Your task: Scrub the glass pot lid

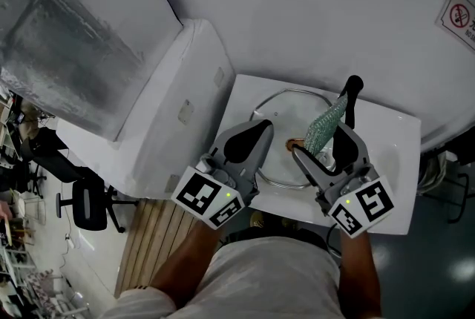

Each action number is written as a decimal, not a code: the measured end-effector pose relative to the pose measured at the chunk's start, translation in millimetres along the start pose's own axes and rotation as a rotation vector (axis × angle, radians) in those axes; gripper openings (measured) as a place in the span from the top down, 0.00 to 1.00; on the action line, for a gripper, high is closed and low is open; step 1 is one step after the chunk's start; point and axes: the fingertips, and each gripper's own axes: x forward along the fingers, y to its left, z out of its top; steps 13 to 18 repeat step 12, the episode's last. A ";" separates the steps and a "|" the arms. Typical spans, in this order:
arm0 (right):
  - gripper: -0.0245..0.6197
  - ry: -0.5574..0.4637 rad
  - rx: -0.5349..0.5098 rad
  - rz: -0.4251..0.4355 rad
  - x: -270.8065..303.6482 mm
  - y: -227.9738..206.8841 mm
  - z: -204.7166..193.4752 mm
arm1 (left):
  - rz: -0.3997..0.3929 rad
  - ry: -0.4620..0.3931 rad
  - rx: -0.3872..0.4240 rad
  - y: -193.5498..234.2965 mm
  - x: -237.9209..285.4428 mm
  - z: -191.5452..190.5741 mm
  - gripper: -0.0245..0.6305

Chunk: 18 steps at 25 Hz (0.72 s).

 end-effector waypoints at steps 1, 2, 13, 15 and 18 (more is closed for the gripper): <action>0.42 0.000 0.000 0.000 -0.4 0.4 -0.1 | 0.001 -0.001 0.000 -0.3 -0.7 0.1 0.94; 0.42 0.000 0.001 0.000 -0.8 0.9 -0.2 | 0.002 -0.001 0.000 -0.4 -1.4 0.1 0.94; 0.42 0.002 0.003 0.006 -3.4 5.9 -0.2 | 0.012 -0.003 -0.004 -2.2 -7.9 0.9 0.94; 0.42 0.002 0.003 0.006 -3.4 5.9 -0.2 | 0.012 -0.003 -0.004 -2.2 -7.9 0.9 0.94; 0.42 0.002 0.003 0.006 -3.4 5.9 -0.2 | 0.012 -0.003 -0.004 -2.2 -7.9 0.9 0.94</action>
